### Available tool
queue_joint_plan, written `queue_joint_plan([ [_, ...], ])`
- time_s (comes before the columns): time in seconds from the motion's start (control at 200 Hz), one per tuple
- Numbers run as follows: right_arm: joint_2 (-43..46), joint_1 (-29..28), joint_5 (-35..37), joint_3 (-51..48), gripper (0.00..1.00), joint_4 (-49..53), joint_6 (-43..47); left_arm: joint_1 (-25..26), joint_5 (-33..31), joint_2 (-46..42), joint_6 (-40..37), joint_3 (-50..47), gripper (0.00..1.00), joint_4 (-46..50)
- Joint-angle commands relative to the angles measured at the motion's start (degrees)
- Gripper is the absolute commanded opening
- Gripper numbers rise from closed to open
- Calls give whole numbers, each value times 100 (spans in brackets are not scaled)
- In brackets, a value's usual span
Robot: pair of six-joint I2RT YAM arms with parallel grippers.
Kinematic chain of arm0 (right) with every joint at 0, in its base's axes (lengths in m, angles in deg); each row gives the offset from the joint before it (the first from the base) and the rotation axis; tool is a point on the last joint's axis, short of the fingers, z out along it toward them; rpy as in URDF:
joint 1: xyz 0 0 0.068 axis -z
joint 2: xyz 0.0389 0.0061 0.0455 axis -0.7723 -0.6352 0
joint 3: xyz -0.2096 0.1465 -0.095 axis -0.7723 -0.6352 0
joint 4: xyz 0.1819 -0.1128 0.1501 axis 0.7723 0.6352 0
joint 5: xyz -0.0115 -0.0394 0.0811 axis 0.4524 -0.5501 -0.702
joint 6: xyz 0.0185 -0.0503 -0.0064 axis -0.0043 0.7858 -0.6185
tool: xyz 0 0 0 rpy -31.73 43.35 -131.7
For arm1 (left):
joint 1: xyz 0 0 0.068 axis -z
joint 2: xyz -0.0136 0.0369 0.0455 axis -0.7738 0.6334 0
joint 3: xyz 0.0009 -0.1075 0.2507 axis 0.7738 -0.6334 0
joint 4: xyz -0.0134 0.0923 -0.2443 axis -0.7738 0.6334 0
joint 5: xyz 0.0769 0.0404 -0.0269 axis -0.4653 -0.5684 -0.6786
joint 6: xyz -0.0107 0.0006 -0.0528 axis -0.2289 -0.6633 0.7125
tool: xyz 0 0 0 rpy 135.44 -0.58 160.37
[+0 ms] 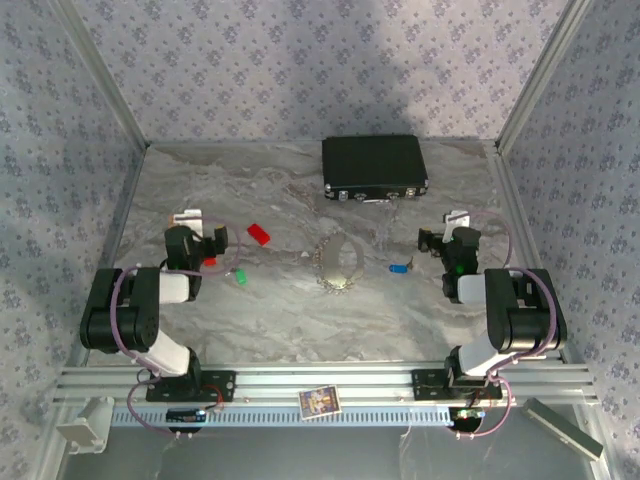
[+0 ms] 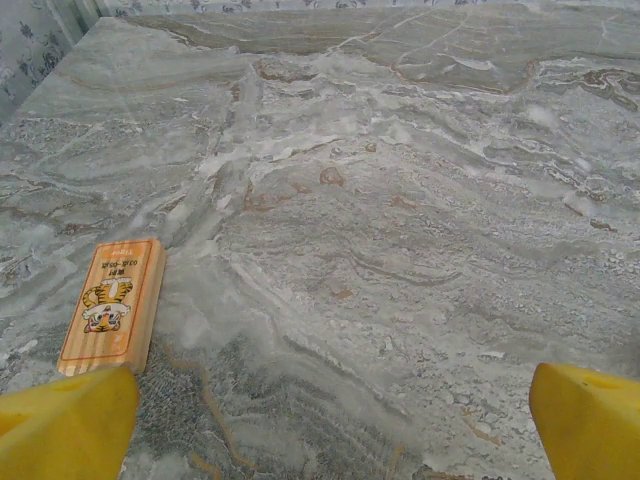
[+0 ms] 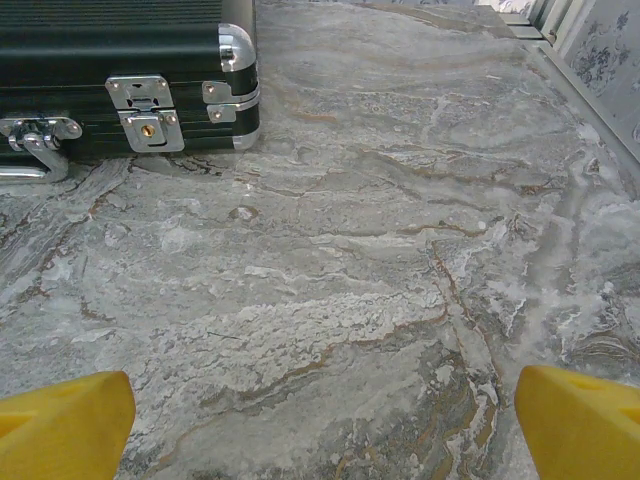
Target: Put the keys on the keyring
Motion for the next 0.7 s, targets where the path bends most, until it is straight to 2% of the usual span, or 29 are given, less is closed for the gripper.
queue_joint_plan([
  [0.0,9,41,-87,118,99,34,-40,-45,89,-15,53,95,100,-34],
  [0.695,9,74,-147,133,99,42,-55,-51,98,-18,58,94,100,-25],
])
